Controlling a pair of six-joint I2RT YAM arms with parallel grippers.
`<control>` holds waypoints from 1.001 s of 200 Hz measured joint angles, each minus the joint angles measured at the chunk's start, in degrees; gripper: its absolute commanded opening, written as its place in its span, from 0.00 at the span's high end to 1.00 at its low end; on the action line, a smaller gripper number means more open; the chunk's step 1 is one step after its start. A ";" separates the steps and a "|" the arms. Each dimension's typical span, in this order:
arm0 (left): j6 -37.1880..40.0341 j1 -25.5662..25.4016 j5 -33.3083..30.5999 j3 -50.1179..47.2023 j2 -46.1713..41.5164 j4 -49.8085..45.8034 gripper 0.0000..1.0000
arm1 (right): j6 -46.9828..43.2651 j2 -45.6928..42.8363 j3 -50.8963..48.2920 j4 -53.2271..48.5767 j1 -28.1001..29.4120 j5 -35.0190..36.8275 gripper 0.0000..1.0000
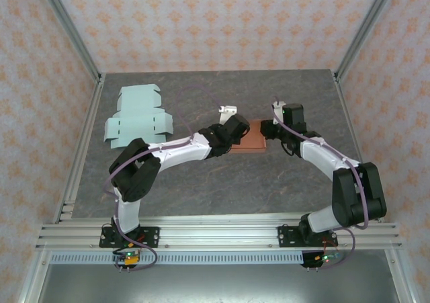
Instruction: Fold the paper box
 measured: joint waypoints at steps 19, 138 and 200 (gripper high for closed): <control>-2.58 0.31 0.72 1.09 0.31 -0.94 1.00 | 1.88 0.17 0.79 -1.40 0.13 0.22 0.78; -10.19 1.84 7.10 5.20 2.84 -5.01 1.00 | 10.38 -2.38 -3.87 0.37 0.90 2.38 0.76; -11.19 0.79 9.94 0.24 5.68 -2.36 0.99 | 13.22 -2.56 -9.68 0.28 1.73 2.36 0.67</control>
